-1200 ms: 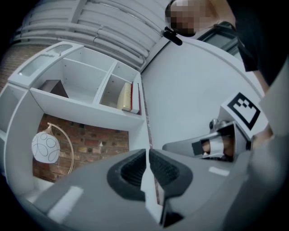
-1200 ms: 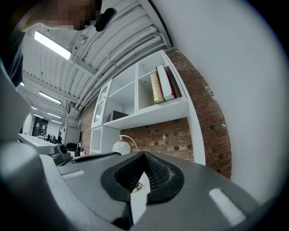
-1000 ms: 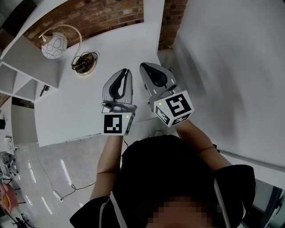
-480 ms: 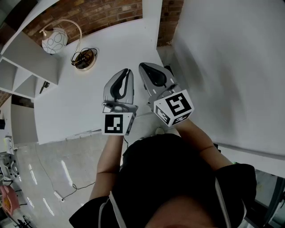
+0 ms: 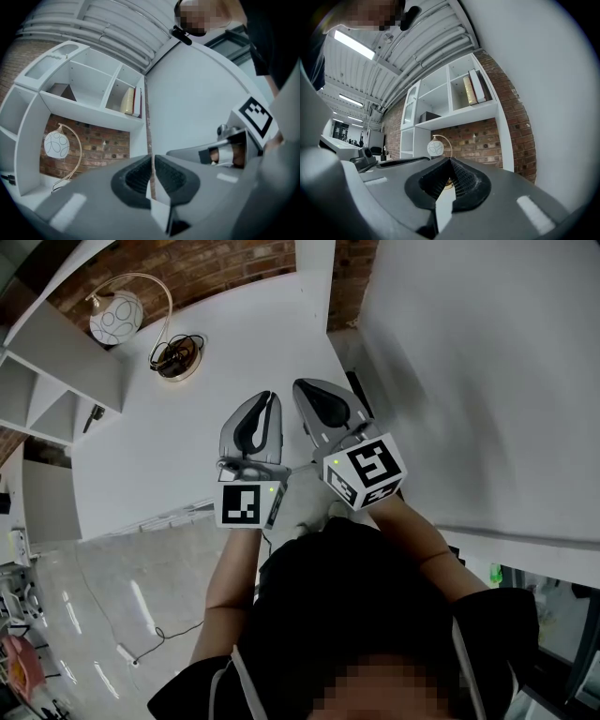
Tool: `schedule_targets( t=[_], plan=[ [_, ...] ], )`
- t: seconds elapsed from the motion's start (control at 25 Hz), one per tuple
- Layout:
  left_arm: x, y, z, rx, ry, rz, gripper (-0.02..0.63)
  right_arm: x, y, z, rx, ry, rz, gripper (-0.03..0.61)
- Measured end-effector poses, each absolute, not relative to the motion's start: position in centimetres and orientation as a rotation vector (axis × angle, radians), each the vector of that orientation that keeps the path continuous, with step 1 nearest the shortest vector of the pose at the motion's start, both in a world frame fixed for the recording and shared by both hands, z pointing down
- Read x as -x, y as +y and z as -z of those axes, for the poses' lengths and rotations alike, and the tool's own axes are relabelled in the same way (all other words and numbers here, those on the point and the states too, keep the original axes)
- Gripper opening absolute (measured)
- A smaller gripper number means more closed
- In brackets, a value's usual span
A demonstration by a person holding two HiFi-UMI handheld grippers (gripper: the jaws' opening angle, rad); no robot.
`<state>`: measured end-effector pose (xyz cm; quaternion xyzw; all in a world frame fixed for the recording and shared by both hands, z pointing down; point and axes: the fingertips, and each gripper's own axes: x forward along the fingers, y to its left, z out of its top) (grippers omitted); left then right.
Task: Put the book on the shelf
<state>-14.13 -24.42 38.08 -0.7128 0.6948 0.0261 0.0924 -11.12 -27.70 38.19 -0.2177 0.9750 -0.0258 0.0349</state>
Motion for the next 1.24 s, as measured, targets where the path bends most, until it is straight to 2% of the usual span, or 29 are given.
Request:
schedule_targets(
  t=[1.24],
  plan=[
    [14.0, -19.8, -38.8, 2.142, 2.131, -0.096, 0.025, 9.7, -21.7, -38.3, 0.678, 3.014, 0.120, -0.003]
  ],
)
